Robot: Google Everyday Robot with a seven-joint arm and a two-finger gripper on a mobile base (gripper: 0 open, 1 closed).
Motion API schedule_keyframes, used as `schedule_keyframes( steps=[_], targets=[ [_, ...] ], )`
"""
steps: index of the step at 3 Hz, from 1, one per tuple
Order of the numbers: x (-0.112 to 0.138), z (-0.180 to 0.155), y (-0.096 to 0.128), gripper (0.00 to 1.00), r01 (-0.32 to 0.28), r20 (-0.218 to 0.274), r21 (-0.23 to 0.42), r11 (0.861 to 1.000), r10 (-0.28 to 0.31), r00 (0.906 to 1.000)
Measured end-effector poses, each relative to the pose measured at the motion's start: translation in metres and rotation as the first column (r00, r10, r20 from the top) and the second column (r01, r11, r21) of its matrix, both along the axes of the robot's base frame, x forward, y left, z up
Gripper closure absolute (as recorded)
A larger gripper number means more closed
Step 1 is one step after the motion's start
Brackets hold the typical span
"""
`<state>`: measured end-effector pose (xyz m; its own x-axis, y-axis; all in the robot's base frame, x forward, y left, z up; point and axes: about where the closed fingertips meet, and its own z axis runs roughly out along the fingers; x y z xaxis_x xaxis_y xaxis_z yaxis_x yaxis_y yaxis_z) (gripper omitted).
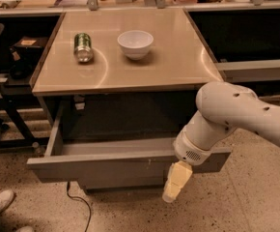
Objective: Open top drawer
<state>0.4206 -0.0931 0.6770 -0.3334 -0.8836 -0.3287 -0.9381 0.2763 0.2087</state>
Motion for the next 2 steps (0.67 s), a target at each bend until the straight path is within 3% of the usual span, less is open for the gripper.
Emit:
schedule_keyframes(
  steps=[1,2],
  targets=[
    [-0.0443,0.0124,-0.0227,0.0,0.066,-0.006,-0.039,0.997,-0.066,0.9978],
    [-0.0443,0.0124,-0.0227,0.0,0.066,-0.006,-0.039,0.997,-0.066,0.9978]
  ],
)
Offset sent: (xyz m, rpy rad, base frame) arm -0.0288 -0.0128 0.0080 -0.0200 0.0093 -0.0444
